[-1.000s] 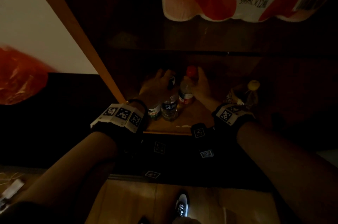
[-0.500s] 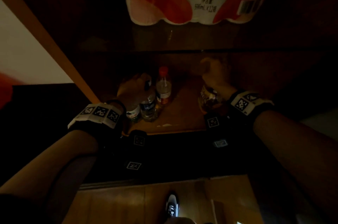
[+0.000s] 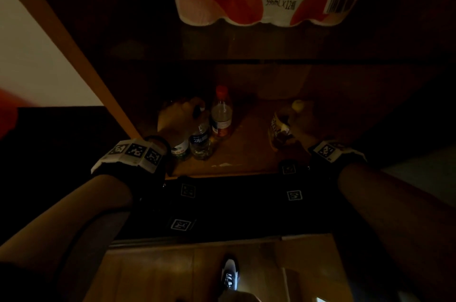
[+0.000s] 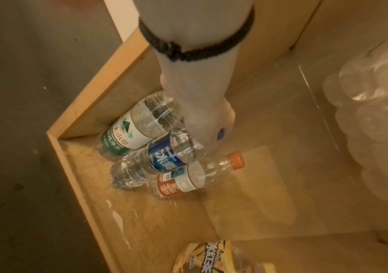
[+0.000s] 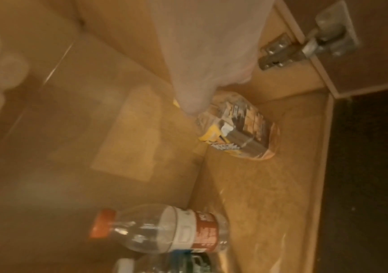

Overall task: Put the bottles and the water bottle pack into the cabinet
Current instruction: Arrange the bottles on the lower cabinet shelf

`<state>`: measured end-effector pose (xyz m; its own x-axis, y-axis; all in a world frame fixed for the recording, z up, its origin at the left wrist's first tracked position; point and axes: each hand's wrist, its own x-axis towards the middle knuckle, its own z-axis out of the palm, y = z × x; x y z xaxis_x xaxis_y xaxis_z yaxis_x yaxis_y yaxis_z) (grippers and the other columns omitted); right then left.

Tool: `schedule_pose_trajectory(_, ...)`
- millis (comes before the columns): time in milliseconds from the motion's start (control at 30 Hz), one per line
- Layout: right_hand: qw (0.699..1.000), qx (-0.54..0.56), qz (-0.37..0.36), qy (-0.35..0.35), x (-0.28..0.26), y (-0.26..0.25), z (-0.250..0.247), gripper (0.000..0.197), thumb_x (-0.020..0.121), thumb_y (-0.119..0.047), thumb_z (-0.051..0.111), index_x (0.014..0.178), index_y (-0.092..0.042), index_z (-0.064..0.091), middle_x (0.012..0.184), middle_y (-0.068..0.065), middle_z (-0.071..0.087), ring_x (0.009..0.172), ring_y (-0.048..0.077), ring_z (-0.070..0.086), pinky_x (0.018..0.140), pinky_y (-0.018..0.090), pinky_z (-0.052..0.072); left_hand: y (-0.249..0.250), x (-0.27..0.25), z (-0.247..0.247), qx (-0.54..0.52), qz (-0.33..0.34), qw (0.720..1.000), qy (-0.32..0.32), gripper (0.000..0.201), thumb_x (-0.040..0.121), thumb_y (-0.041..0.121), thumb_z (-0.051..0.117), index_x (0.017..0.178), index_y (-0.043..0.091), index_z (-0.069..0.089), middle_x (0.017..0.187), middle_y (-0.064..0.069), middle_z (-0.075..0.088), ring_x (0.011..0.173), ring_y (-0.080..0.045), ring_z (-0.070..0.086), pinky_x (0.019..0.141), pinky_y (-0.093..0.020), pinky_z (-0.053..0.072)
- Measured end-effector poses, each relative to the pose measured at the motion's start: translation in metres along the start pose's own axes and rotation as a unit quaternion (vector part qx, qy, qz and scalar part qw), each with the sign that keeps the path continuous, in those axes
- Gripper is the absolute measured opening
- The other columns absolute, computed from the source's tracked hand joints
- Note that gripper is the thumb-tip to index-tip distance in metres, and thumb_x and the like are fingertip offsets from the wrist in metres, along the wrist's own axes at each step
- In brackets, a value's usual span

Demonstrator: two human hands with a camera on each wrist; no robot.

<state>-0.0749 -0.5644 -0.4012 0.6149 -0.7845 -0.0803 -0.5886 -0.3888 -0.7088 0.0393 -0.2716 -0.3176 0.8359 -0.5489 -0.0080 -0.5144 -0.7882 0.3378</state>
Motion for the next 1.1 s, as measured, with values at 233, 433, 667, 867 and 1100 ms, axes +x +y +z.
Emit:
schedule_pose_trajectory(233, 0.995, -0.079, -0.059, -0.029, -0.059, -0.048, -0.023, 0.044, 0.098, -0.027, 0.049, 0.135, -0.004, 0.044, 0.131, 0.021, 0.055, 0.119, 0.041, 0.053, 0.095, 0.047, 0.044, 0.003, 0.001, 0.000, 0.025, 0.010, 1.000, 0.005, 0.037, 0.097, 0.045, 0.043, 0.123, 0.022, 0.055, 0.118, -0.009, 0.063, 0.103, -0.030, 0.061, 0.079, -0.038, 0.045)
schedule_pose_trajectory(433, 0.981, -0.106, -0.132, -0.091, -0.086, -0.076, 0.006, 0.044, 0.091, -0.035, 0.058, 0.127, -0.011, 0.049, 0.118, 0.016, 0.063, 0.109, 0.037, 0.060, 0.085, 0.043, 0.050, 0.001, 0.002, 0.000, 0.014, 0.017, 1.000, -0.001, 0.036, 0.097, 0.043, 0.043, 0.124, 0.021, 0.055, 0.110, -0.010, 0.066, 0.095, -0.030, 0.063, 0.067, -0.032, 0.041)
schedule_pose_trajectory(667, 0.970, -0.094, -0.176, -0.141, -0.098, -0.100, 0.027, 0.031, 0.088, -0.022, 0.062, 0.111, -0.004, 0.052, 0.103, 0.017, 0.063, 0.094, 0.035, 0.062, 0.063, 0.030, 0.037, -0.002, 0.000, -0.002, 0.000, 0.010, 1.000, -0.005, 0.038, 0.097, 0.045, 0.043, 0.125, 0.023, 0.055, 0.110, -0.008, 0.067, 0.093, -0.028, 0.064, 0.066, -0.031, 0.042)
schedule_pose_trajectory(867, 0.972, -0.065, -0.171, -0.146, -0.102, -0.109, 0.046, 0.029, 0.086, -0.025, 0.064, 0.107, -0.008, 0.054, 0.100, 0.014, 0.064, 0.094, 0.033, 0.063, 0.066, 0.034, 0.046, 0.002, 0.000, -0.002, 0.024, 0.014, 1.000, -0.007, 0.038, 0.098, 0.045, 0.042, 0.126, 0.022, 0.054, 0.113, -0.010, 0.066, 0.096, -0.029, 0.063, 0.066, -0.030, 0.039)
schedule_pose_trajectory(1100, 0.972, -0.031, -0.176, -0.152, -0.102, -0.114, 0.051, 0.038, 0.084, -0.029, 0.067, 0.116, -0.012, 0.056, 0.105, 0.013, 0.068, 0.094, 0.033, 0.065, 0.078, 0.044, 0.056, -0.003, 0.003, 0.002, 0.027, 0.017, 0.999, -0.006, 0.037, 0.097, 0.045, 0.042, 0.127, 0.025, 0.052, 0.111, -0.008, 0.066, 0.093, -0.028, 0.064, 0.065, -0.031, 0.042)
